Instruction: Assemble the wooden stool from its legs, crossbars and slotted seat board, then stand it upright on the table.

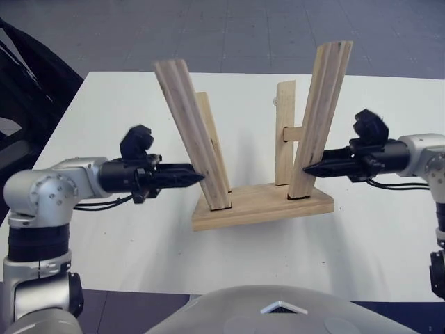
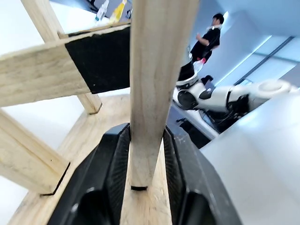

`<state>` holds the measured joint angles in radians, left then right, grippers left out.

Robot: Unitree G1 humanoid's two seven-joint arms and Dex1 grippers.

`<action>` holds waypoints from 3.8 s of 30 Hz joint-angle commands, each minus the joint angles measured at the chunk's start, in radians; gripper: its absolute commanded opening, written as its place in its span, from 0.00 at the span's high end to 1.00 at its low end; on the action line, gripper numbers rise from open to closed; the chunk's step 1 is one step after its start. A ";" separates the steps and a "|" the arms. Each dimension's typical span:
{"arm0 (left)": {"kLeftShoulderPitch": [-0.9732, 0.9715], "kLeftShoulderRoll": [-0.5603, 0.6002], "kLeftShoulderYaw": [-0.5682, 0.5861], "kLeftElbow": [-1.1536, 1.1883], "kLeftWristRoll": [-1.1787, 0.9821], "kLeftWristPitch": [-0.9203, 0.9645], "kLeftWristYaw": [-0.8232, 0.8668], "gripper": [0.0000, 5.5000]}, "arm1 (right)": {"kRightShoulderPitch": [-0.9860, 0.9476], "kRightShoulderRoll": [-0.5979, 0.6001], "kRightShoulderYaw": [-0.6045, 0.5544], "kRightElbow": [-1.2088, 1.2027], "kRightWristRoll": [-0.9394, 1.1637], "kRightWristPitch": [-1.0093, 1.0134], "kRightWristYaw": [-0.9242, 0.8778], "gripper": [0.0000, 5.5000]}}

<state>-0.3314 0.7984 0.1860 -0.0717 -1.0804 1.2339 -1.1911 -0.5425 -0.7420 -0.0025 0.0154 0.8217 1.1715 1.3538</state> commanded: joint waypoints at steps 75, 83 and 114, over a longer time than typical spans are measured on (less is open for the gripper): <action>0.072 -0.155 -0.198 0.456 0.748 -1.268 -0.105 0.98 | 0.086 0.218 0.162 0.376 -0.602 -1.014 0.006 0.70; 0.097 -0.132 -0.210 0.443 0.778 -1.235 -0.122 0.91 | 0.145 0.190 0.170 0.328 -0.594 -1.026 -0.008 0.75; -0.102 -0.247 -0.237 0.665 0.752 -1.255 -0.300 0.49 | 0.115 0.123 0.228 0.379 -0.613 -1.092 0.088 0.75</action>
<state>-0.4159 0.5338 -0.0545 0.5946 -0.3152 -0.0418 -1.4577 -0.4325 -0.6049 0.2041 0.3661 0.2391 0.0803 1.4204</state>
